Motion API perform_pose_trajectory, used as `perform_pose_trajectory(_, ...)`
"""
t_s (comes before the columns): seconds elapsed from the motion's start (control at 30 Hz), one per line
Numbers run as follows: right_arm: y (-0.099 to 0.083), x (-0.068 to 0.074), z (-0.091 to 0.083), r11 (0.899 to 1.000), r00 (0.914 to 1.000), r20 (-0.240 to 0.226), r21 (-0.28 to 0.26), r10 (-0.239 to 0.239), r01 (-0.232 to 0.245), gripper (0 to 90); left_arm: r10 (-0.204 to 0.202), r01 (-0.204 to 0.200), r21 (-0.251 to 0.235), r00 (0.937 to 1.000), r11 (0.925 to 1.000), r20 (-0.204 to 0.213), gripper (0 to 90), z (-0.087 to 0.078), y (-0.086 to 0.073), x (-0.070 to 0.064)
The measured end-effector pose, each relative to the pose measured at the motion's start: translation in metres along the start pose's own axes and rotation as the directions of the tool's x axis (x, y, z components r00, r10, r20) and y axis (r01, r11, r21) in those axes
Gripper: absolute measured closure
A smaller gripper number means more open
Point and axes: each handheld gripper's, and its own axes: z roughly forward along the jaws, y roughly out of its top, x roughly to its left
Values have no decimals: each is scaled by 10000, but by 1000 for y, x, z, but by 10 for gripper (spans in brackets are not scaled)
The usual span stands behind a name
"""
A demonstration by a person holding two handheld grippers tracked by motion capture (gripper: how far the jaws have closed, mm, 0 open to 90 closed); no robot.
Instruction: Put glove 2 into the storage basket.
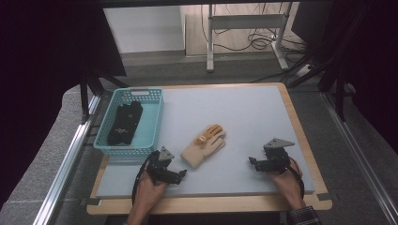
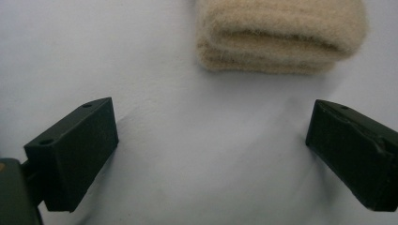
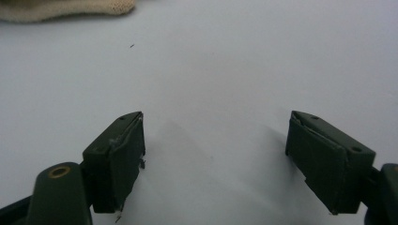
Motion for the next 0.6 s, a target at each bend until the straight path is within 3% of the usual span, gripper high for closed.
perform_pose_trajectory(0.43,-1,0,0,10000,10000,-38,-21,20,-20,191,44,-44,91,10000,9999,-1,21,0,2,0)
perform_pose_trajectory(0.6,-1,0,0,10000,10000,-36,-23,17,-17,192,28,-26,627,10000,9980,-35,37,-1,9,-1)
